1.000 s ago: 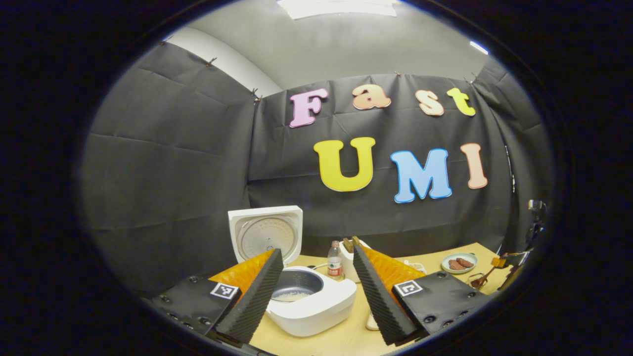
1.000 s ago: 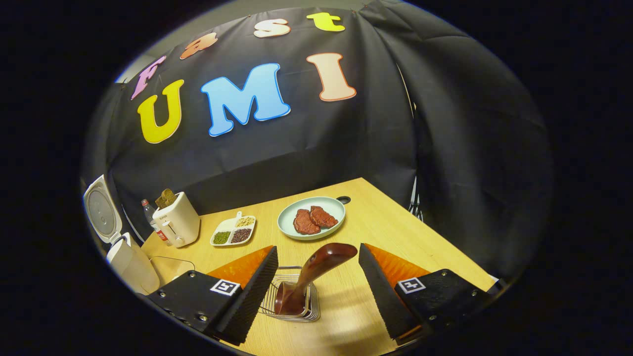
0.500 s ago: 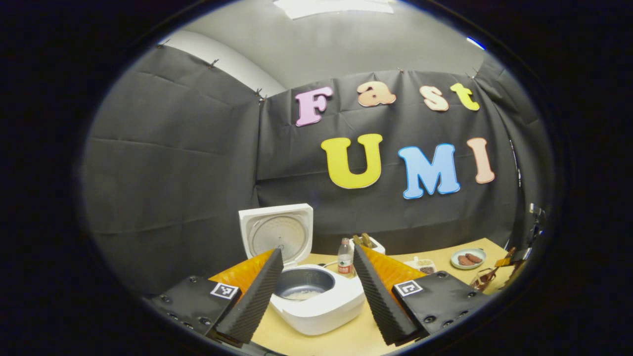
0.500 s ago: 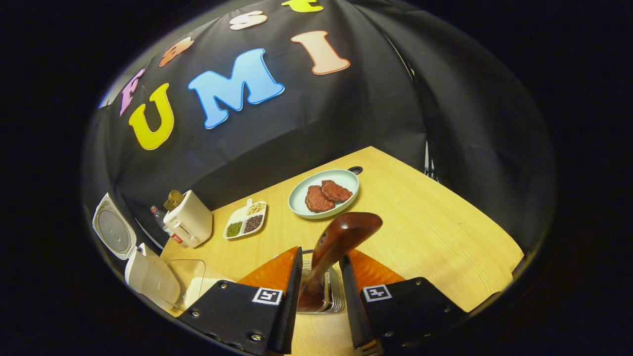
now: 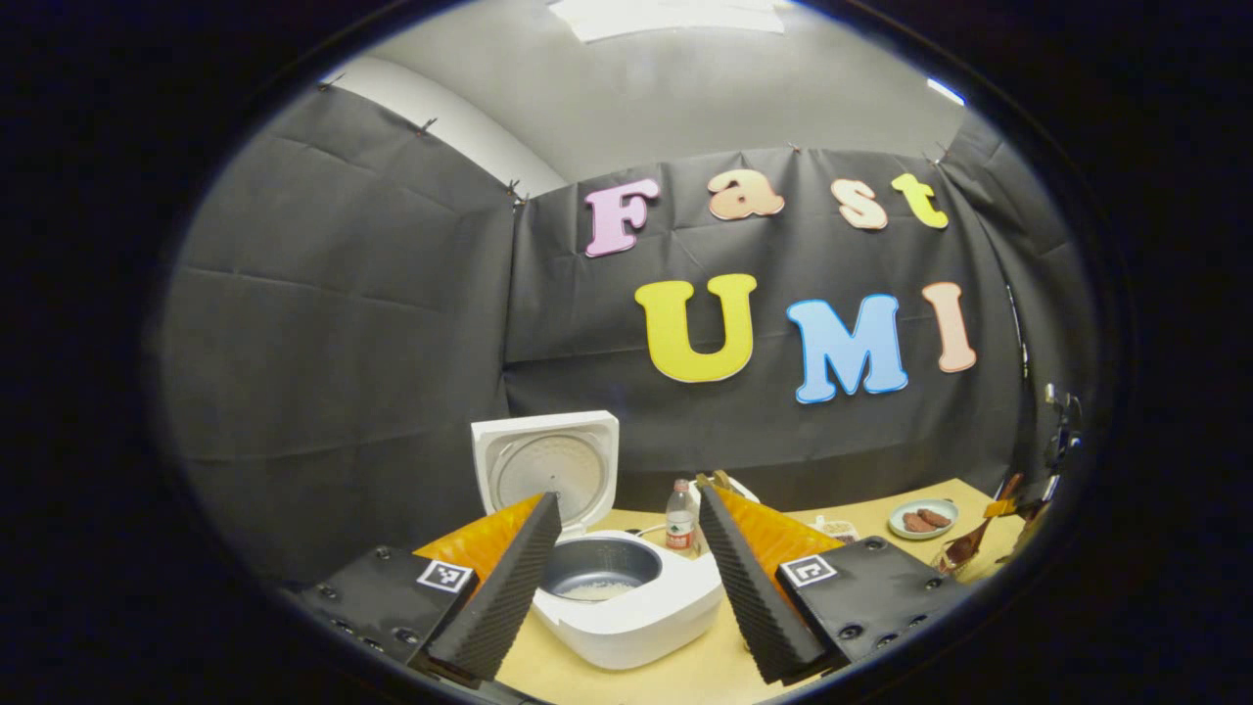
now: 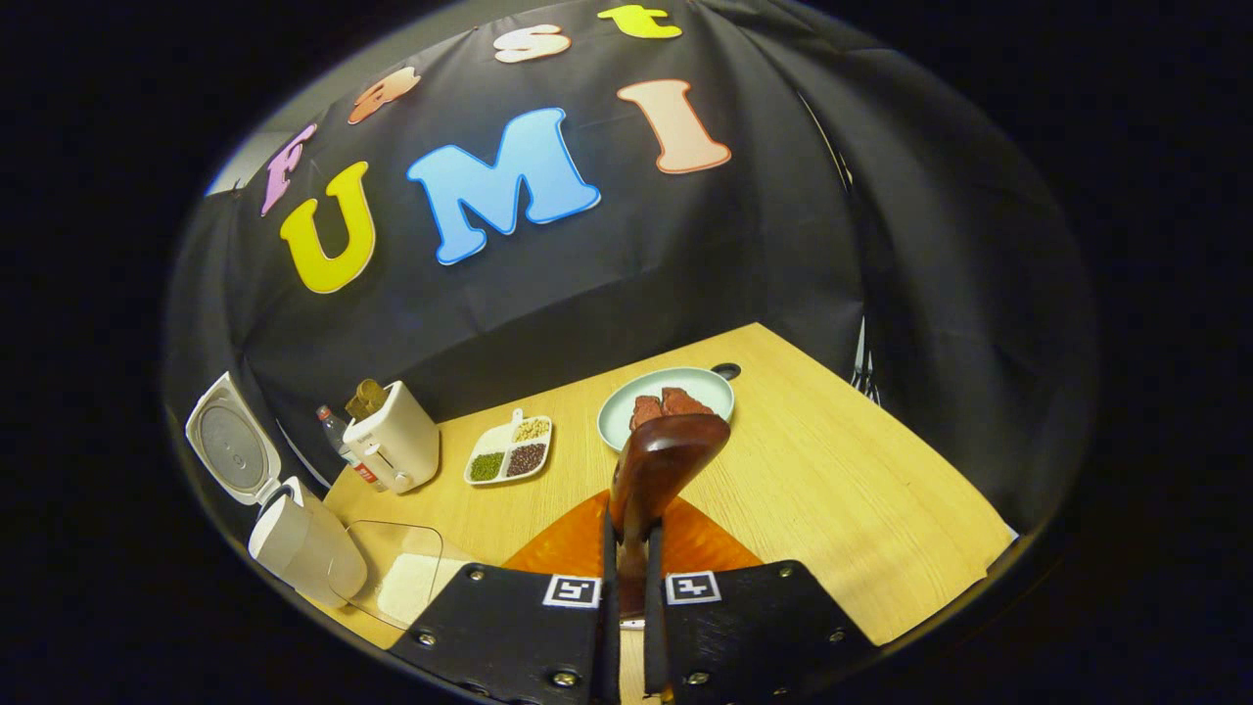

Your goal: Close the left gripper, press the button to open the rice cooker; take a wooden spoon from the chopstick holder with the right hand, scoop a spoonful of rice and pour it into the rice cooker, then put the wooden spoon back into the chopstick holder.

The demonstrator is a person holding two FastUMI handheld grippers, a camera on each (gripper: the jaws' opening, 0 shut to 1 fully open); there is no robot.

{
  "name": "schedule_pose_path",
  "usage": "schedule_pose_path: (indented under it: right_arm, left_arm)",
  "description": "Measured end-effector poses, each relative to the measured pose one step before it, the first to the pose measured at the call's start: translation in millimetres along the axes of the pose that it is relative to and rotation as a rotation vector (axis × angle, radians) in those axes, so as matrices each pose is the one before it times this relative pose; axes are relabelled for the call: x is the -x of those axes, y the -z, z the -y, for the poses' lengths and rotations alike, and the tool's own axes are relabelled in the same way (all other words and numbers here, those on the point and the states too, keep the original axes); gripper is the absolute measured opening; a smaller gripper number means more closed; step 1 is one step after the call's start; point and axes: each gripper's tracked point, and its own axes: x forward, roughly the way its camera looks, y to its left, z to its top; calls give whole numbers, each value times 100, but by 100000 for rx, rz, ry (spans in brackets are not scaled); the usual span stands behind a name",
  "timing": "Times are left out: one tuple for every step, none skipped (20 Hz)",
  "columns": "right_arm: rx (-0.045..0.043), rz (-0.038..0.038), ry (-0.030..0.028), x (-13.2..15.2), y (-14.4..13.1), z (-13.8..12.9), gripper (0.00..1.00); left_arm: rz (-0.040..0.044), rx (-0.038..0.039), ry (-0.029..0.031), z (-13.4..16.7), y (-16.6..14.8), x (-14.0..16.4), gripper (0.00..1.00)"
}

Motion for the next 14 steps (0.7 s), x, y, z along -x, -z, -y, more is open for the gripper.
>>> schedule_pose_path:
  right_arm:
    - [1325, 1173, -90, 424, -751, -361, 10]
    - [723, 1258, -310, 406, -796, -466, 10]
    - [346, 1038, -549, 415, -614, -482, 10]
    - [14, 997, -212, 285, -651, -516, 10]
    - [92, 1097, 46, 216, -525, -494, 10]
    - [379, 724, -583, 253, -459, -735, 10]
    - [681, 325, -1271, 162, -198, -960, 10]
    - [481, 564, -1497, 97, -310, -1010, 10]
    - [582, 533, -1243, 77, -246, -1029, 10]
    - [606, 433, -1145, 14, -182, -1033, 10]
    - [723, -29, -1516, -35, 126, -1141, 10]
    - [244, -210, -1649, -122, 164, -1148, 10]
    - [-36, -296, -1899, -125, 188, -1229, 10]
    - [-47, -18, -1628, -150, 103, -1088, 10]
  left_arm:
    - [158, 241, 175, -145, 96, -59, 99]
    - [35, 349, 240, -170, 197, -104, 98]
    - [-180, 521, 523, -151, 179, -51, 98]
    - [-451, 535, 620, -39, 288, -53, 98]
    - [-557, 492, 422, -156, 355, -78, 98]
    - [-433, 466, 281, -178, 174, -41, 98]
    - [-194, 566, 91, -307, 149, -167, 98]
    - [-27, 654, 138, -337, 120, -104, 98]
    - [39, 538, 12, -356, 64, -118, 98]
    - [-16, 489, -280, -506, 200, 8, 99]
    - [-165, 509, -138, -415, 165, 78, 98]
    - [-235, 417, -219, -454, 247, 207, 98]
    - [-354, 185, -407, -522, 158, 98, 98]
    - [-398, 23, -523, -654, 194, 1, 98]
